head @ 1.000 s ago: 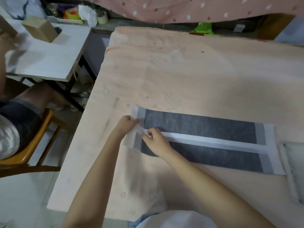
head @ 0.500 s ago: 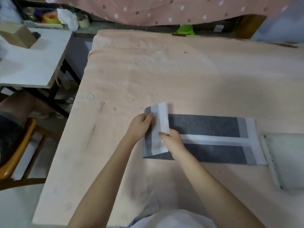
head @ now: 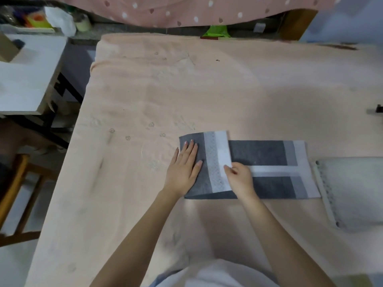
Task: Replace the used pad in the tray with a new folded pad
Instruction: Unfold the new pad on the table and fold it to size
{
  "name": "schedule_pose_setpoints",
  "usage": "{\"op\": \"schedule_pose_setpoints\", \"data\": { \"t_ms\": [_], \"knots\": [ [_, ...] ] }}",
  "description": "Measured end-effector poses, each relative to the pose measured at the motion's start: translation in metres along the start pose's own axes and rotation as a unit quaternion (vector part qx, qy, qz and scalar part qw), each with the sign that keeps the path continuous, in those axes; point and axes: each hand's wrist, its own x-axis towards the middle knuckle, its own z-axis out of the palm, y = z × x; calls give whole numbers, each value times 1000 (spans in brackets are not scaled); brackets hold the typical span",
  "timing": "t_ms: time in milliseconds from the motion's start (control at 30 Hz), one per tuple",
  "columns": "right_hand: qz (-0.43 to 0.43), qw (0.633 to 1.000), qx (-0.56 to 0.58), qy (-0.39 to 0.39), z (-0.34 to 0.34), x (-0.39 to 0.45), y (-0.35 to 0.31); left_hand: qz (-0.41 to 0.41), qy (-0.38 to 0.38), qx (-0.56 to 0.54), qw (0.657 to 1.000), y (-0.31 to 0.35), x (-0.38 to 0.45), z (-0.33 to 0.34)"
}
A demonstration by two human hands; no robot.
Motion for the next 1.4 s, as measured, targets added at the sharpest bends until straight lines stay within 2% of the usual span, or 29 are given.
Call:
{"op": "schedule_pose_setpoints", "data": {
  "t_ms": [300, 633, 933, 1100, 1167, 1267, 1333, 1400],
  "knots": [
    [15, 999, -12, 37, -41, 7, 29, 46, -25, 81, 995, 33, 15, 28],
    [25, 996, -48, 66, -72, 21, 51, 32, -49, 129, 990, 58, 27, 57],
    [47, 993, -92, 49, -74, 30, 57, 19, -65, 151, 986, 61, 31, 69],
    [46, 978, -194, 63, -74, 28, 54, 23, -58, 154, 986, 63, 31, 68],
    [10, 958, -267, 106, -72, 25, 50, 28, -53, 163, 985, 62, 30, 66],
    [-144, 906, -361, 169, -62, 24, 47, 34, -51, 172, 983, 62, 28, 63],
    [-228, 889, -366, 151, -51, 31, 41, 38, -51, 177, 982, 62, 28, 62],
    [-268, 881, -381, 88, -41, 42, 35, 41, -52, 181, 981, 62, 27, 62]
  ]
}}
